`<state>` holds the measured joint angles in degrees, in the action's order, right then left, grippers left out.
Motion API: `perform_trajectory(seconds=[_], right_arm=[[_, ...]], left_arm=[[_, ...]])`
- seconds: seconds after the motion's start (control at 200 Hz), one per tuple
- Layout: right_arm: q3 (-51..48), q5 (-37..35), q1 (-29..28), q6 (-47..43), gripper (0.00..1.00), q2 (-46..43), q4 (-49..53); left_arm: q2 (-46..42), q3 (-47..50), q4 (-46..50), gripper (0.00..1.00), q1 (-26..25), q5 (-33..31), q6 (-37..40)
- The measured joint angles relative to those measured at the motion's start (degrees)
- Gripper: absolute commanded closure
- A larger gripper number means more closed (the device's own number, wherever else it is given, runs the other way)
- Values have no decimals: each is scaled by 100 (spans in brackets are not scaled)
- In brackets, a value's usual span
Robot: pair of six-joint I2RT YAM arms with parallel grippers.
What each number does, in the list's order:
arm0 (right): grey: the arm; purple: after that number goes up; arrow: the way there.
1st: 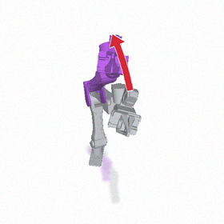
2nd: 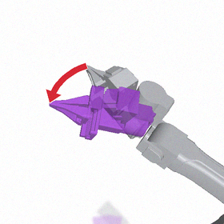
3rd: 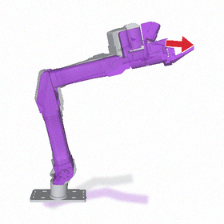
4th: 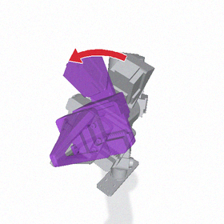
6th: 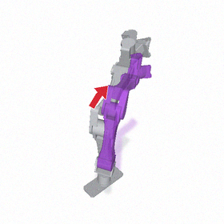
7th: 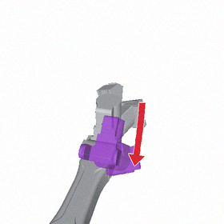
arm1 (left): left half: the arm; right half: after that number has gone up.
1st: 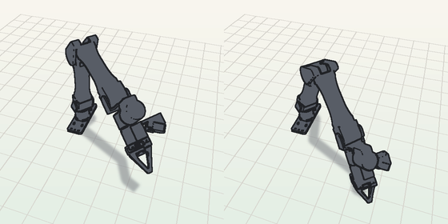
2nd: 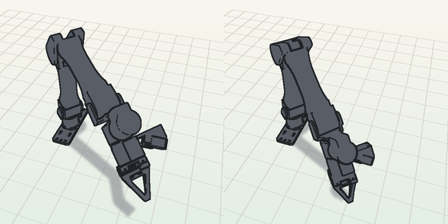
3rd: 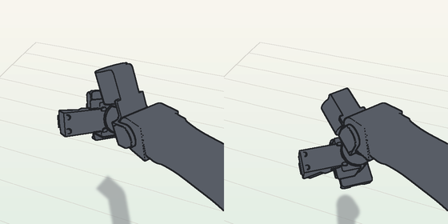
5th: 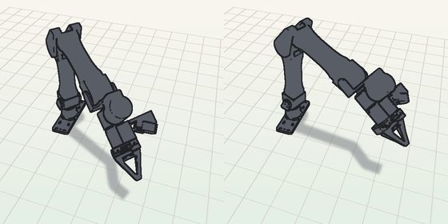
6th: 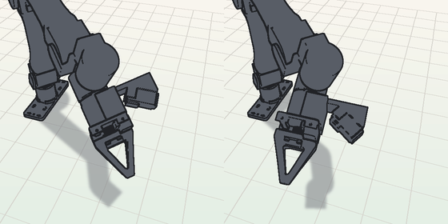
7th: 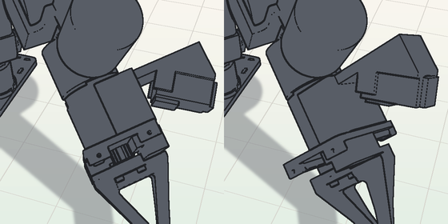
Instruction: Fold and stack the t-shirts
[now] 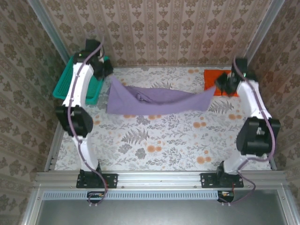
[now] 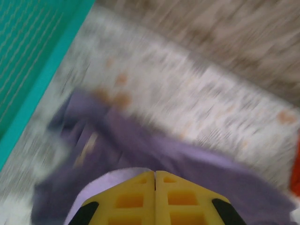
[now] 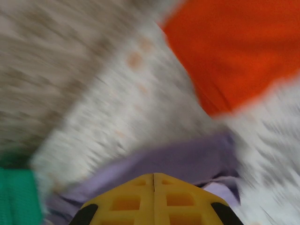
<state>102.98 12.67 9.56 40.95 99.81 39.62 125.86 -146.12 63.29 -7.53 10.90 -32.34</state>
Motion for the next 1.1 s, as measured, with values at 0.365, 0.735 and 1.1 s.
perform_trajectory(seconds=[0.365,0.735,1.1], right_arm=[[610,-26,-37,-424,100,-2138,136],[-2806,-26,-490,-417,60,-2028,225],[-2754,-103,-2232,-238,43,225,-81]], left_arm=[[-4677,3281,-2651,100,157,433,310],[-5786,7412,-2852,100,-474,732,168],[-8258,9580,-933,100,-1163,323,-350]])
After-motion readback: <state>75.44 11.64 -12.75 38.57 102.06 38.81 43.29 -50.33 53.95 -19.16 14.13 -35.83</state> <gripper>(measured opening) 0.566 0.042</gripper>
